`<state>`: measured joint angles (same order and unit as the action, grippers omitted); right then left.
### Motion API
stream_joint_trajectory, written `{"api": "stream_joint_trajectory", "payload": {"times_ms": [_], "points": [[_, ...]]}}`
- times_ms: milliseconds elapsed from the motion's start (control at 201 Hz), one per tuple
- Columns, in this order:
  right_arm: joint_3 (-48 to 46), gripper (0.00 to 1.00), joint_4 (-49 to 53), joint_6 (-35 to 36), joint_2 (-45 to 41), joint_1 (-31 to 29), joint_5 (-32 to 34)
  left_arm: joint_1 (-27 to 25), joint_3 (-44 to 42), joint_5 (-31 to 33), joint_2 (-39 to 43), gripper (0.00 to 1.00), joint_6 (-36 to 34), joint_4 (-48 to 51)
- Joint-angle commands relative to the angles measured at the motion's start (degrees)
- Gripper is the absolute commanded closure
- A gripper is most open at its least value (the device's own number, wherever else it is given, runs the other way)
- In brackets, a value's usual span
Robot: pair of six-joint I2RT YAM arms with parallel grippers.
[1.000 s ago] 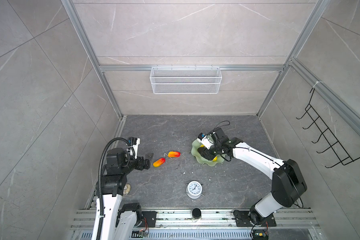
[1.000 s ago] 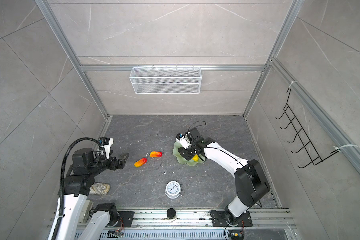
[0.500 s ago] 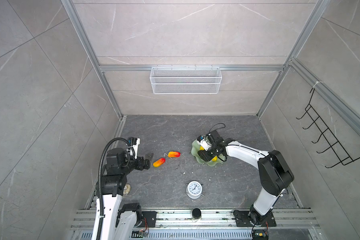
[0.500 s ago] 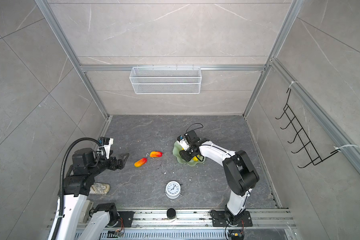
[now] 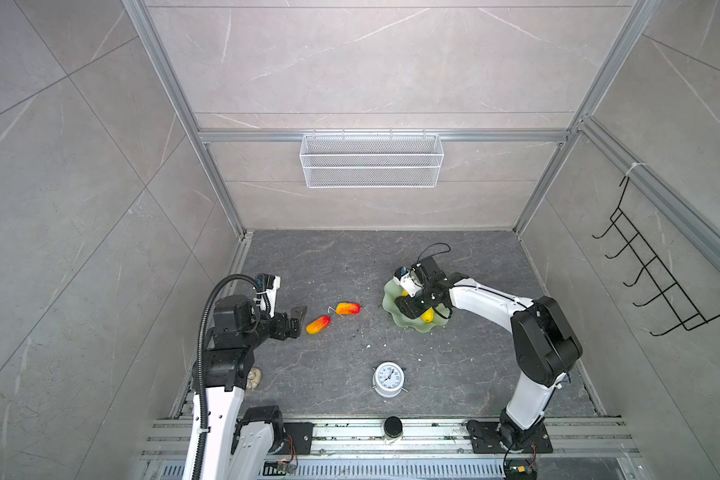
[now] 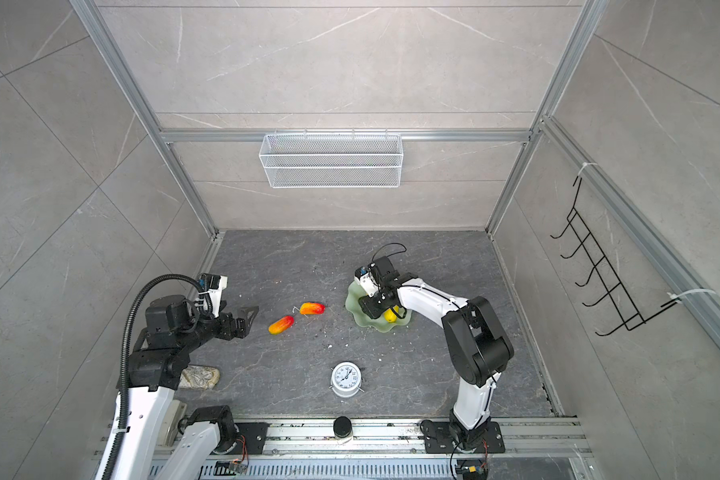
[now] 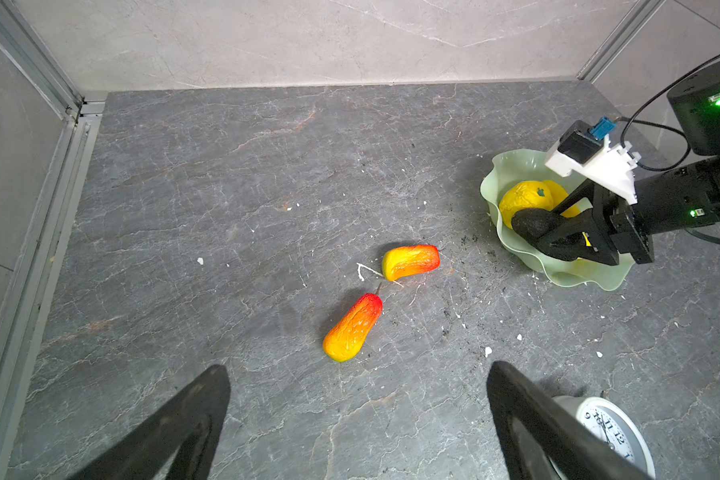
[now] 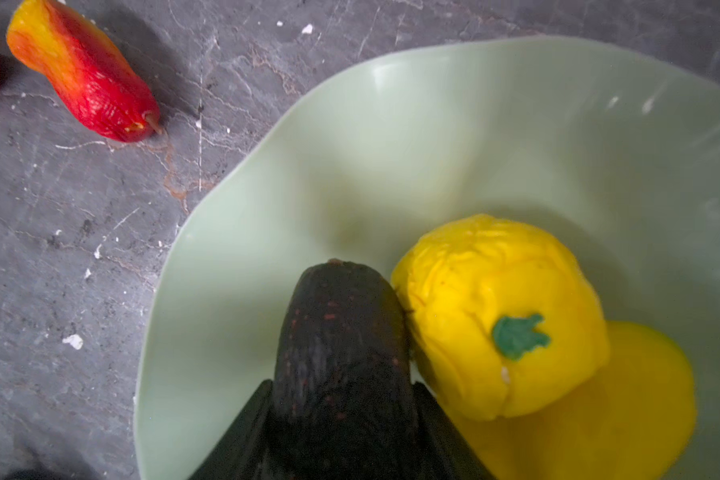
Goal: Place and organize the fake fruits in the fruit bowl
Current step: 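Carry the dark avocado with the right gripper into the bowl and release, then move the right gripper to the nearer red-orange mango and grasp it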
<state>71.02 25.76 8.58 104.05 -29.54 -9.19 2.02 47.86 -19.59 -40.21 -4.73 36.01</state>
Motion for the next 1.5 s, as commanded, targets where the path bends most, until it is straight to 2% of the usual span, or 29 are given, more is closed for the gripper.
{"api": "stream_joint_trajectory", "payload": {"times_ms": [0,154,364,493,508,528,703,817,996,1196,1500], "points": [[2.4,0.43,2.9,0.4,-1.5,0.1,-0.1,0.3,0.5,-0.6,0.1,0.0,0.2,-0.1],[3.6,0.34,4.9,1.0,-3.2,0.1,-0.2,0.3,0.5,-0.5,0.2,0.0,0.2,-0.1],[4.4,0.31,7.2,1.3,-7.4,-0.3,-2.4,0.3,0.5,-0.5,0.3,0.0,0.3,-0.1],[5.1,0.1,6.2,0.1,-9.5,-2.0,-7.1,0.3,0.5,-0.5,0.4,0.0,0.3,0.0],[5.3,0.02,5.8,-0.2,-9.5,-2.5,-7.6,0.3,0.5,-0.5,0.3,0.0,0.3,0.0],[5.5,0.0,5.4,-0.3,-9.2,-3.3,-8.0,0.3,0.5,-0.5,0.4,0.0,0.2,0.0],[11.7,0.0,3.3,-1.0,-1.3,-11.1,-6.9,0.3,0.4,-0.5,0.4,0.0,0.3,0.0],[18.4,0.0,2.6,-0.8,6.6,-13.7,-8.3,0.3,0.4,-0.5,0.7,0.0,0.3,0.1],[28.5,0.0,3.2,-0.8,17.2,-14.2,-8.3,0.3,0.2,-0.3,1.1,0.0,0.3,0.1],[39.8,0.0,10.0,-0.7,27.3,-14.2,-4.9,0.3,0.3,-0.3,0.9,0.0,0.3,0.0],[43.4,0.15,12.1,-0.7,32.3,-14.4,-3.7,0.3,0.5,-0.1,0.8,0.0,0.2,0.0]]}}
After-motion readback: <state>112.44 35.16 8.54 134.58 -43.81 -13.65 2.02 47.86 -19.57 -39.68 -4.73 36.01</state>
